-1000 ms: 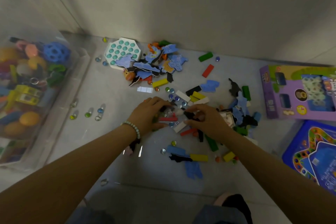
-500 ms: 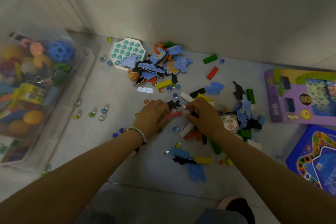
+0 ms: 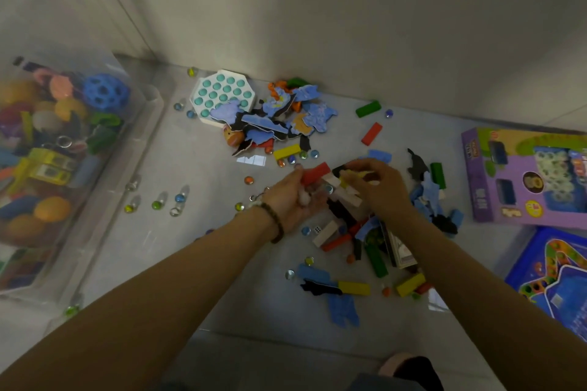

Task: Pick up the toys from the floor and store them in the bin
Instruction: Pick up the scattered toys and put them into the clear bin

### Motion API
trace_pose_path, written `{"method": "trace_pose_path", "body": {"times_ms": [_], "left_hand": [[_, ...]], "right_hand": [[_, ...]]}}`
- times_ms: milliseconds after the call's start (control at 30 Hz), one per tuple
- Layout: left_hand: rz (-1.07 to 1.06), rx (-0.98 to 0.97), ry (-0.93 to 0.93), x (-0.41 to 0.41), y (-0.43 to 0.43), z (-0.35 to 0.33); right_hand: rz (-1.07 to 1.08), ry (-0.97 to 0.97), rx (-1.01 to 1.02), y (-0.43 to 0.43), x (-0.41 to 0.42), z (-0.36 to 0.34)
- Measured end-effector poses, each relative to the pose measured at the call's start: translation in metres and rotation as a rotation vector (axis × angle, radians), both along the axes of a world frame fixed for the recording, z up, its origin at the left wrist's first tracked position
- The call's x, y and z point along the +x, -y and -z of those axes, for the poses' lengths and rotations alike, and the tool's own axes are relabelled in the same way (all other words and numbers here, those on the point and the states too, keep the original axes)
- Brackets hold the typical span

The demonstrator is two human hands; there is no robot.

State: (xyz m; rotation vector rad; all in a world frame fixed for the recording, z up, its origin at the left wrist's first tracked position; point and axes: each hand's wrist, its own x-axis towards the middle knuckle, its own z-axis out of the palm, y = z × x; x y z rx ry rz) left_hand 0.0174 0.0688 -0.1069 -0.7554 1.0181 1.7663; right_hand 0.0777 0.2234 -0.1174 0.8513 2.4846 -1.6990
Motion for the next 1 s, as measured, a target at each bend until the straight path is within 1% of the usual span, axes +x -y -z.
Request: {"method": "trace_pose_path", "body": {"times_ms": [33, 67, 200, 233, 367, 467, 567, 700, 767, 900, 1000], "left_hand": [[-0.029, -0.049, -0.013, -0.001, -0.001, 0.000], [-0.047, -0.092, -0.029, -0.002, -0.001, 0.001], [-0.010, -0.196, -0.078, -0.012, 0.007, 0.006], [-0.015, -0.202, -0.084, -0.014, 0.010, 0.007], [-0.017, -0.209, -0.132, -0.016, 0.017, 0.010], [-0.003, -0.217, -0.148, -0.015, 0.019, 0.011], [-0.023, -0.213, -0.140, -0.017, 0.020, 0.012], [-0.034, -0.203, -0.122, -0.017, 0.022, 0.012], [-0.024, -0.205, -0.102, -0.016, 0.022, 0.011], [-0.007, -0.218, -0.100, -0.015, 0.021, 0.010], [-0.018, -0.193, -0.072, -0.014, 0.016, 0.010]], "right_hand": [[0.031, -0.002, 0.043, -0.009, 0.001, 0.003], [0.016, 0.016, 0.081, -0.018, 0.002, 0.006], [-0.327, 0.121, 0.213, -0.025, 0.001, 0.020], [-0.373, 0.130, 0.243, -0.022, 0.001, 0.025], [-0.394, 0.122, 0.413, -0.011, 0.000, 0.035], [-0.457, 0.150, 0.451, -0.010, -0.006, 0.035], [-0.441, 0.116, 0.399, -0.014, -0.002, 0.033], [-0.438, 0.073, 0.475, -0.017, 0.009, 0.037], [-0.389, 0.069, 0.460, -0.017, 0.013, 0.039], [-0.180, 0.026, 0.315, -0.021, 0.015, 0.035], [-0.197, 0.012, 0.332, -0.021, 0.016, 0.034]]}}
